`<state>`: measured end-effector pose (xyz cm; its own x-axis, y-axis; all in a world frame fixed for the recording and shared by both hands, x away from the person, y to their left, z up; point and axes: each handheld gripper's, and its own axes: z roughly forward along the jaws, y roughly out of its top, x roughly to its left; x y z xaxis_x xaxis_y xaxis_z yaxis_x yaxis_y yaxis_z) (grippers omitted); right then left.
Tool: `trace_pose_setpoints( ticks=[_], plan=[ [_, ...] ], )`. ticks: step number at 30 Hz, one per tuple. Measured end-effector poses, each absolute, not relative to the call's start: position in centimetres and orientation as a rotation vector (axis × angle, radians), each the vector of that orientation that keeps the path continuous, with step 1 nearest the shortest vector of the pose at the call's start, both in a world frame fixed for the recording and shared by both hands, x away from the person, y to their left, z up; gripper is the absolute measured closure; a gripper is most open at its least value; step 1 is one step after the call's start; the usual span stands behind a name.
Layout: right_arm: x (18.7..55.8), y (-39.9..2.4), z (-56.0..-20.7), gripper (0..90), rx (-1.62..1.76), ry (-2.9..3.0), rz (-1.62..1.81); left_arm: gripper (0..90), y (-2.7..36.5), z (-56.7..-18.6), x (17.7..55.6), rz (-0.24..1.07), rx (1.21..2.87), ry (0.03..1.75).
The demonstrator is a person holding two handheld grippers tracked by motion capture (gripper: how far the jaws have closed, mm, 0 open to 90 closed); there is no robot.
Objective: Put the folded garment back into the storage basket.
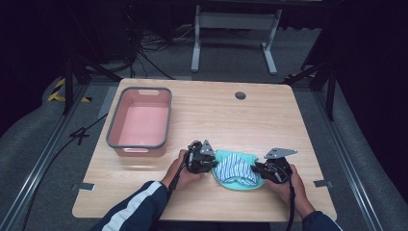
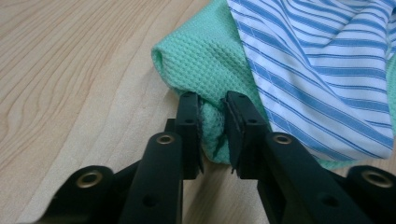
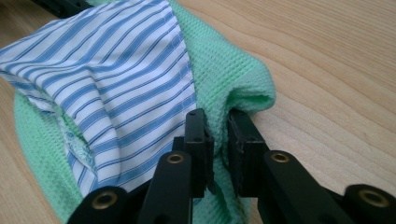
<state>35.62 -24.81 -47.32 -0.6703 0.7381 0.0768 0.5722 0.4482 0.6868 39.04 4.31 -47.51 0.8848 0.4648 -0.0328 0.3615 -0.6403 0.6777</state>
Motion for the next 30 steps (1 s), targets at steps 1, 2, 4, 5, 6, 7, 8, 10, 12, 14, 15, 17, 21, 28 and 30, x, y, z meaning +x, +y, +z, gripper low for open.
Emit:
trace_pose_setpoints(
  ticks=[1, 2, 4, 5, 6, 7, 8, 10, 12, 14, 15, 17, 21, 28, 30],
  plan=[
    [35.6, -24.8, -47.3, 80.9, 1.139, 2.468, 1.036, 77.7, 4.3, -47.5, 39.1, 0.183, 2.331, 0.589],
    [35.6, -24.9, -47.3, 81.2, 1.138, 2.470, 1.041, 79.2, 4.4, -47.5, 39.1, 0.179, 2.331, 0.588],
    [35.6, -24.9, -47.4, 81.5, 1.142, 2.469, 1.046, 81.6, 4.5, -47.5, 39.2, 0.169, 2.326, 0.586],
    [35.5, -24.9, -47.3, 81.6, 1.141, 2.468, 1.049, 83.2, 4.5, -47.5, 39.2, 0.162, 2.322, 0.589],
    [35.5, -24.9, -47.3, 81.7, 1.134, 2.466, 1.045, 83.8, 4.5, -47.6, 39.2, 0.158, 2.315, 0.593],
    [35.4, -24.9, -47.3, 81.9, 1.127, 2.464, 1.042, 84.0, 4.5, -47.6, 39.2, 0.156, 2.316, 0.590],
    [35.4, -24.9, -47.2, 82.0, 1.126, 2.463, 1.040, 84.3, 4.5, -47.6, 39.2, 0.151, 2.316, 0.590],
    [35.3, -24.9, -47.1, 82.2, 1.122, 2.458, 1.042, 85.0, 4.5, -47.5, 39.2, 0.148, 2.322, 0.583],
    [35.2, -24.9, -46.9, 82.4, 1.113, 2.451, 1.049, 85.3, 4.4, -47.5, 39.2, 0.147, 2.319, 0.580],
    [35.1, -25.0, -46.7, 82.5, 1.113, 2.439, 1.065, 85.6, 4.4, -47.3, 39.1, 0.144, 2.330, 0.564],
    [35.0, -25.1, -46.5, 82.5, 1.103, 2.437, 1.067, 85.6, 4.5, -47.2, 39.1, 0.151, 2.331, 0.560],
    [34.9, -25.1, -46.3, 82.5, 1.107, 2.428, 1.079, 85.6, 4.5, -47.1, 39.1, 0.146, 2.319, 0.568],
    [34.9, -25.1, -46.1, 82.5, 1.097, 2.422, 1.084, 85.6, 4.6, -46.8, 39.1, 0.151, 2.319, 0.567],
    [34.8, -24.9, -46.0, 82.7, 1.086, 2.422, 1.096, 85.8, 4.8, -46.3, 39.0, 0.154, 2.313, 0.557],
    [34.8, -24.9, -45.9, 82.7, 1.085, 2.422, 1.100, 85.8, 4.8, -46.3, 39.0, 0.152, 2.313, 0.559]
  ],
)
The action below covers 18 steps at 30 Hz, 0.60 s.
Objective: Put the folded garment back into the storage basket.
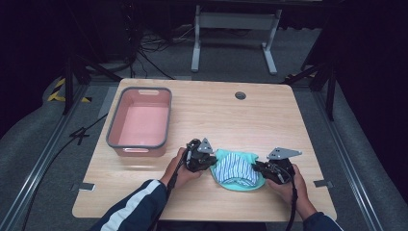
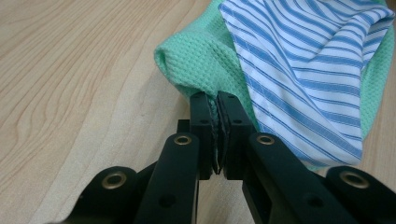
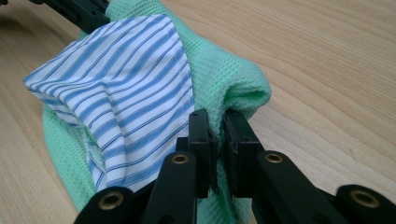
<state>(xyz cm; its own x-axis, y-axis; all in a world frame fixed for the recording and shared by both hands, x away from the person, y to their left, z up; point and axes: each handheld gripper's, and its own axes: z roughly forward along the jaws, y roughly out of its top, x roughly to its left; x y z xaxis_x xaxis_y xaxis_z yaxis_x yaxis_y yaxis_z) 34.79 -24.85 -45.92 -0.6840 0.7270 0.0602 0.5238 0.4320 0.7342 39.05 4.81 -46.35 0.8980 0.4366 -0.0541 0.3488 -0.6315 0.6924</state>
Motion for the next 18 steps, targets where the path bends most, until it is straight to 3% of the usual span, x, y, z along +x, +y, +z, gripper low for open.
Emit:
trace_pose_setpoints(
  ticks=[18],
  plan=[
    [35.2, -24.4, -44.2, 82.8, 1.077, 2.386, 1.140, 85.9, 4.8, -43.9, 39.4, 0.171, 2.320, 0.557]
  ],
)
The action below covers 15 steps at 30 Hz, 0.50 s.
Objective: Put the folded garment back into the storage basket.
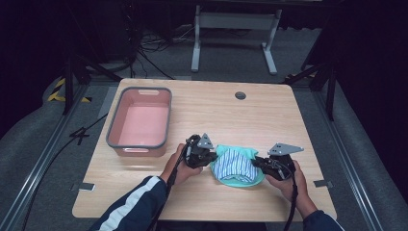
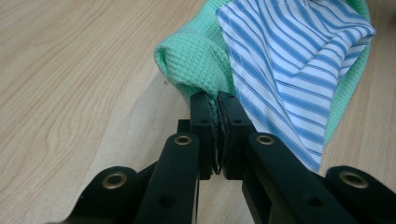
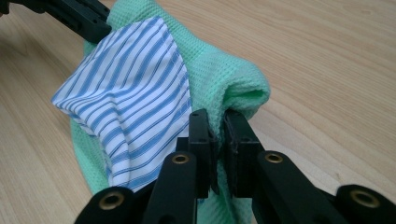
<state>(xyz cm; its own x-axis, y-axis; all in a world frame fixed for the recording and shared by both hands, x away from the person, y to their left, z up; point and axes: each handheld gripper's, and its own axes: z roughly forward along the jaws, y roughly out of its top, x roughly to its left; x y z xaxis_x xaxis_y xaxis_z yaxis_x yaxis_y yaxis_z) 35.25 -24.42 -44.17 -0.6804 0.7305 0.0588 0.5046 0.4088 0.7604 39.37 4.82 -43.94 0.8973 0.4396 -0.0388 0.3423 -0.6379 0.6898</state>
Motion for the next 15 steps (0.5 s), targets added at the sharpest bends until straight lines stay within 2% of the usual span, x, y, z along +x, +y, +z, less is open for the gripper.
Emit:
trace_pose_setpoints(
  ticks=[15],
  plan=[
    [36.7, -22.7, -41.9, 82.9, 1.056, 2.358, 1.189, 86.1, 6.2, -40.5, 40.1, 0.237, 2.314, 0.569]
  ],
)
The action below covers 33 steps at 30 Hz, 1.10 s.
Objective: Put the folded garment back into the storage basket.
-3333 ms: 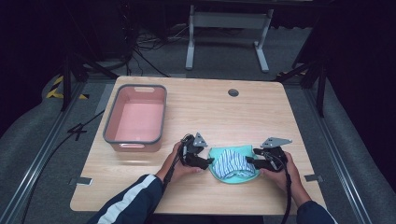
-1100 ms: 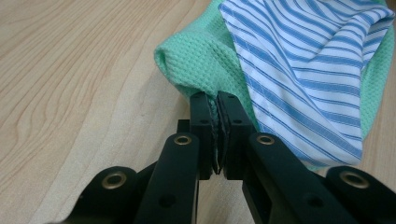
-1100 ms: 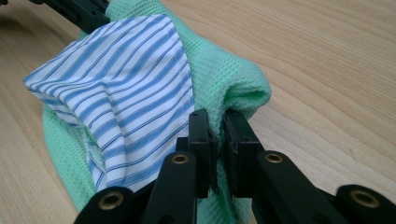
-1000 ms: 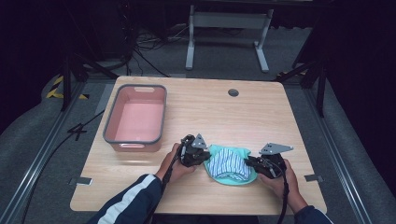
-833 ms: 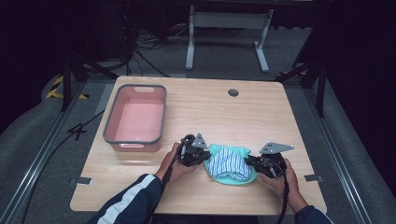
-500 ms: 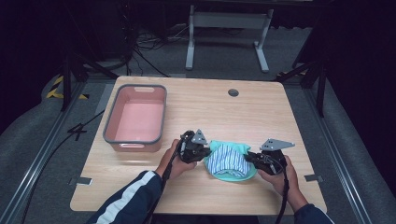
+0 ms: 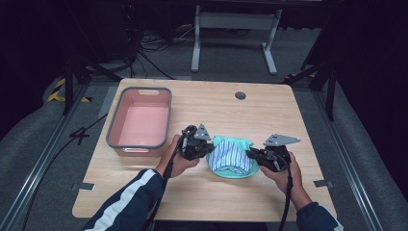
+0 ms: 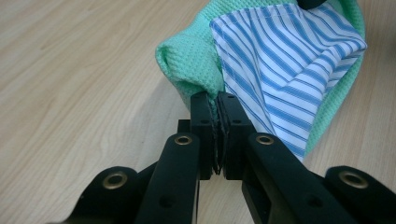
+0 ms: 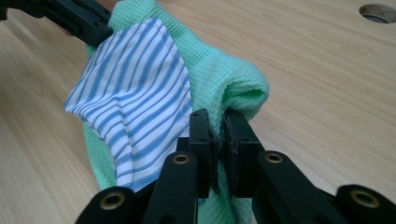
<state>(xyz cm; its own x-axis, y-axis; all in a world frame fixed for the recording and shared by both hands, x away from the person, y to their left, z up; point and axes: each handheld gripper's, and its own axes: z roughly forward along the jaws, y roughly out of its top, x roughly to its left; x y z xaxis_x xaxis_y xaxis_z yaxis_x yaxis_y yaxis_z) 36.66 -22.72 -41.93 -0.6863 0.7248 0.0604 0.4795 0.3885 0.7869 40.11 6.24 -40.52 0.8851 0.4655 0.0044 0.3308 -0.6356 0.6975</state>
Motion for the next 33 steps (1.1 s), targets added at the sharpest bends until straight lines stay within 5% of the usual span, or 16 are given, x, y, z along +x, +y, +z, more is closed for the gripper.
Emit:
trace_pose_setpoints(
  ticks=[33],
  plan=[
    [43.8, -9.4, -31.9, 83.1, 0.845, 2.368, 1.340, 86.2, 20.2, -29.8, 41.4, 0.507, 2.170, 0.794]
  ],
)
